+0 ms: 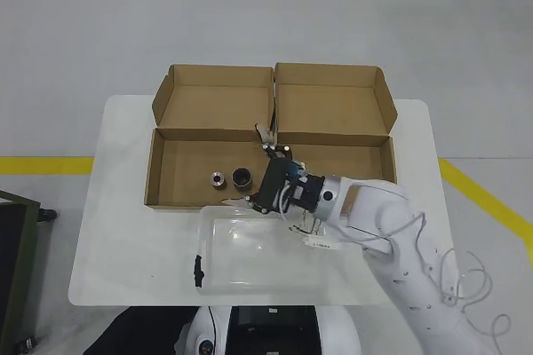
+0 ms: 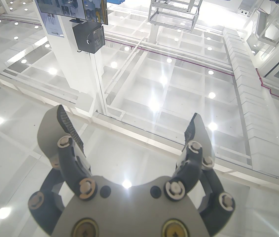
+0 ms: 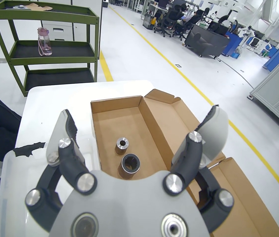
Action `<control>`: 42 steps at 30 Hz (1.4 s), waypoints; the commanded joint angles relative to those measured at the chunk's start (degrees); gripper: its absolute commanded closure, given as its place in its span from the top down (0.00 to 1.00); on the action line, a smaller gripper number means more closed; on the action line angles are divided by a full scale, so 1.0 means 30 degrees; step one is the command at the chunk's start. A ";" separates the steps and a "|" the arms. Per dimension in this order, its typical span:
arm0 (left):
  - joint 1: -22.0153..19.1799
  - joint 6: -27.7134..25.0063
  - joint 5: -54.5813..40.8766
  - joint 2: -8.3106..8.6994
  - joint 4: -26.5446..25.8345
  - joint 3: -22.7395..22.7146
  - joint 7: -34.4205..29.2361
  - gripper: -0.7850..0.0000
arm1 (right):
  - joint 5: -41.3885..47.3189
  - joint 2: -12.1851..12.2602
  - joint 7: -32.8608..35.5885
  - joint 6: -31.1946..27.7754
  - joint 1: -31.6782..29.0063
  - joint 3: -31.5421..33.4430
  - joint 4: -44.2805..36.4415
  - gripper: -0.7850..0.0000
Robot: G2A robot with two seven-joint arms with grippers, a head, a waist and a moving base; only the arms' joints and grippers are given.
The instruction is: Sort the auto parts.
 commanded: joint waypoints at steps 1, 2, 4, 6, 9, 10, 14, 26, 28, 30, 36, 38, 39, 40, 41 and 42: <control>0.0000 0.0000 0.0000 0.0000 0.0000 0.0000 0.0000 1.00 | -0.0242 0.0158 -0.0558 -0.0248 -0.0795 0.0634 -0.0446 1.00; 0.0000 0.0000 0.0000 0.0000 0.0000 0.0000 0.0000 1.00 | -0.0359 0.0244 -0.0910 -0.0391 -0.1228 0.0987 -0.0708 1.00; 0.0000 0.0000 0.0000 0.0000 0.0000 0.0000 0.0000 1.00 | -0.0728 0.0428 -0.1415 -0.0771 -0.2111 0.1700 -0.1045 1.00; 0.0000 0.0000 0.0000 0.0000 0.0000 0.0000 0.0000 1.00 | -0.0956 0.0594 -0.1880 -0.1147 -0.2913 0.2356 -0.1106 1.00; 0.0000 0.0000 0.0000 0.0000 0.0000 0.0000 0.0000 1.00 | -0.0981 0.0792 -0.2587 -0.1500 -0.3901 0.3237 -0.1187 1.00; 0.0000 0.0000 0.0000 0.0000 0.0000 0.0000 0.0000 1.00 | -0.1042 0.0857 -0.2803 -0.1641 -0.4157 0.3533 -0.1271 1.00; 0.0000 0.0000 0.0000 0.0000 0.0000 0.0000 0.0000 1.00 | -0.1455 0.1112 -0.3636 -0.1961 -0.5086 0.4893 -0.1697 1.00; 0.0000 0.0000 0.0000 0.0000 0.0000 0.0000 0.0000 1.00 | -0.2377 0.1818 -0.5458 -0.3211 -0.7672 0.8860 -0.1656 1.00; 0.0000 0.0000 0.0000 0.0000 0.0000 0.0000 0.0000 1.00 | -0.2432 0.1916 -0.5586 -0.3452 -0.7997 0.9331 -0.1483 1.00; 0.0000 0.0000 0.0000 0.0000 0.0000 0.0000 0.0000 1.00 | -0.2500 0.2010 -0.5615 -0.3650 -0.8302 0.9761 -0.1363 1.00; 0.0000 0.0000 0.0000 0.0000 0.0000 0.0000 0.0000 1.00 | -0.2518 0.2286 -0.5568 -0.4520 -0.8916 1.0818 -0.1251 1.00; 0.0000 0.0000 0.0000 0.0000 0.0000 0.0000 0.0000 1.00 | -0.2476 0.2363 -0.5576 -0.4737 -0.9097 1.1056 -0.1256 1.00; 0.0000 0.0000 0.0000 0.0000 0.0000 0.0000 0.0000 1.00 | -0.2438 0.2397 -0.5611 -0.4774 -0.9172 1.1171 -0.1258 1.00; 0.0000 0.0000 0.0000 0.0000 0.0000 0.0000 0.0000 1.00 | -0.2438 0.2430 -0.5632 -0.4831 -0.9237 1.1258 -0.1265 1.00; 0.0000 0.0000 0.0000 0.0000 0.0000 0.0000 0.0000 1.00 | -0.2428 0.2460 -0.5673 -0.4840 -0.9288 1.1333 -0.1245 1.00; 0.0000 0.0000 0.0000 0.0000 0.0000 0.0000 0.0000 1.00 | -0.2407 0.2487 -0.5705 -0.4801 -0.9337 1.1404 -0.1192 1.00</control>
